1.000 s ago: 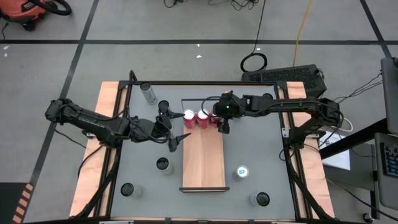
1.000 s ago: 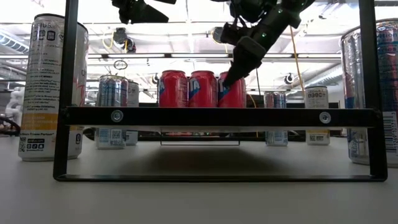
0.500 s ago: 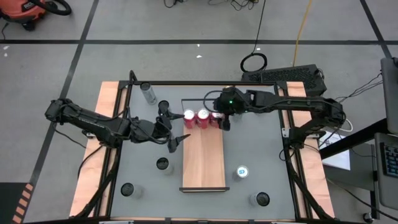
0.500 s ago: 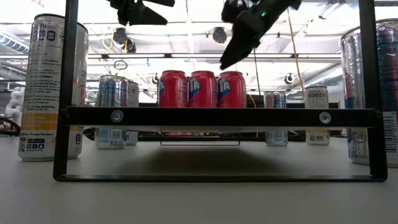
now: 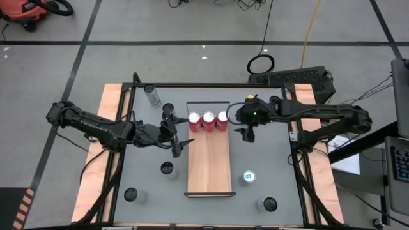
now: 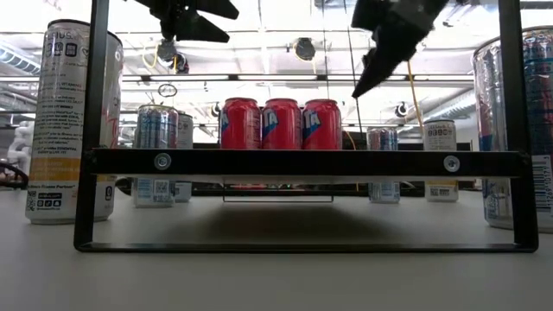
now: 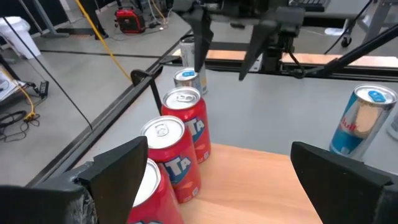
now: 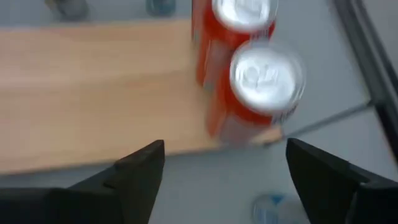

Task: Place canned beverage on shelf
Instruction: Put the red soda can on the shelf aligned with the other red soda cans on the shelf, then put the middle blue soda can on the shelf

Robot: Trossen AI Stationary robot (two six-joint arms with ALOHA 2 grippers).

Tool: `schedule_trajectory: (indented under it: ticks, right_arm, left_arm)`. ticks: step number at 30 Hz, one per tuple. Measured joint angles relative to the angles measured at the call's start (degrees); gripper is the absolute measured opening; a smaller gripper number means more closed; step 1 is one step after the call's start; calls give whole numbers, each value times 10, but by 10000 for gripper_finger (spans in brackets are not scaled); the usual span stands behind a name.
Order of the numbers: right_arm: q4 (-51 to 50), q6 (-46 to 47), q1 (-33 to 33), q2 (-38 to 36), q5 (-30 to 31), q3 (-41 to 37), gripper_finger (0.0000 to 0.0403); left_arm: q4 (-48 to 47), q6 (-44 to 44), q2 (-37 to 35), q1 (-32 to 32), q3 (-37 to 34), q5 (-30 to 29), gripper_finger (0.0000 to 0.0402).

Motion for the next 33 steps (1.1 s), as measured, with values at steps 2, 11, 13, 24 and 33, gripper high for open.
schedule_trajectory:
  ticks: [2,11,13,24,33]
  right_arm:
    - [24,8,0,-3,1,-24,264]
    - [85,6,-3,25,62,-74,130]
    - [88,3,-3,30,78,-74,104]
    - [146,-58,-15,58,76,-74,47]
    - [130,-54,-17,39,75,-74,45]
  left_arm:
    - [3,-2,0,0,0,0,396]
    - [19,-3,0,0,0,-19,396]
    - [19,-3,0,0,0,-20,396]
    - [2,-3,0,4,0,-21,396]
    - [-29,-29,0,3,0,-26,396]
